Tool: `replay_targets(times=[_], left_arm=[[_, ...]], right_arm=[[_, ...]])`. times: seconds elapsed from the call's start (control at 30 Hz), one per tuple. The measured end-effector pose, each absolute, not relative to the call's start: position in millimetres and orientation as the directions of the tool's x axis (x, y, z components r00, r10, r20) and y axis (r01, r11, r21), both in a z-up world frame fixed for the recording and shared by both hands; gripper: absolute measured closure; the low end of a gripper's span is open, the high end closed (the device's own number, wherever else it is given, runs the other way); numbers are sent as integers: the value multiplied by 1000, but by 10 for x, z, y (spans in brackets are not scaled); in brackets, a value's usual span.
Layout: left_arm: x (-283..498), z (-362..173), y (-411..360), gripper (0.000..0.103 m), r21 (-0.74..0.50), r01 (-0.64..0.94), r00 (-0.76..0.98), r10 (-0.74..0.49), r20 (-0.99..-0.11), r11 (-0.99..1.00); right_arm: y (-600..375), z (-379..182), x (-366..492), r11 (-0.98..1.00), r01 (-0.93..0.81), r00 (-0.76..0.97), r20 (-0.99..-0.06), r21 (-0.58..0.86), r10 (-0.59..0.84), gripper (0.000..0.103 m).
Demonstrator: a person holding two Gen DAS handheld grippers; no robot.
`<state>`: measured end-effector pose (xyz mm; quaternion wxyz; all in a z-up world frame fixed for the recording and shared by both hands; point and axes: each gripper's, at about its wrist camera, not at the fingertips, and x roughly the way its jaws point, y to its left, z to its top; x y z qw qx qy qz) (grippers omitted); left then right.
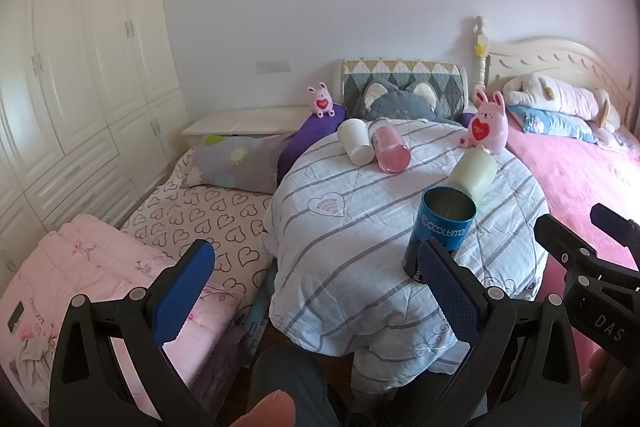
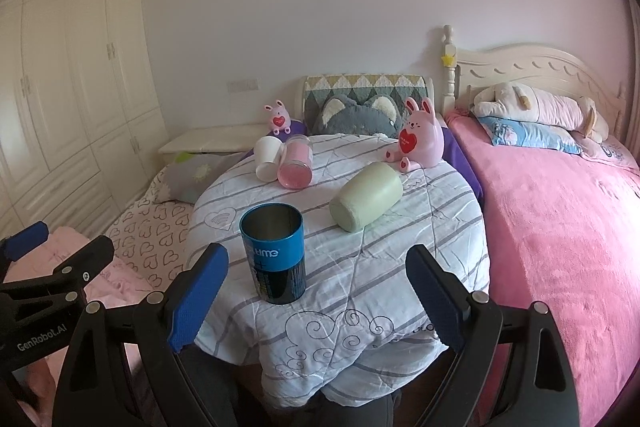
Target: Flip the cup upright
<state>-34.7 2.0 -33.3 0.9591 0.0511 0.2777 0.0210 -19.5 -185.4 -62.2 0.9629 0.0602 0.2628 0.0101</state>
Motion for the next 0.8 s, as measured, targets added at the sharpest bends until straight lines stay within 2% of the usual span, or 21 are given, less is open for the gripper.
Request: replay_targets(times=[0.8], left_arm=[[-221, -373, 37, 0, 92, -1, 816, 54, -575, 996]], right_arm=[[-1801, -653, -84, 991, 7, 845, -531, 132, 65, 11]])
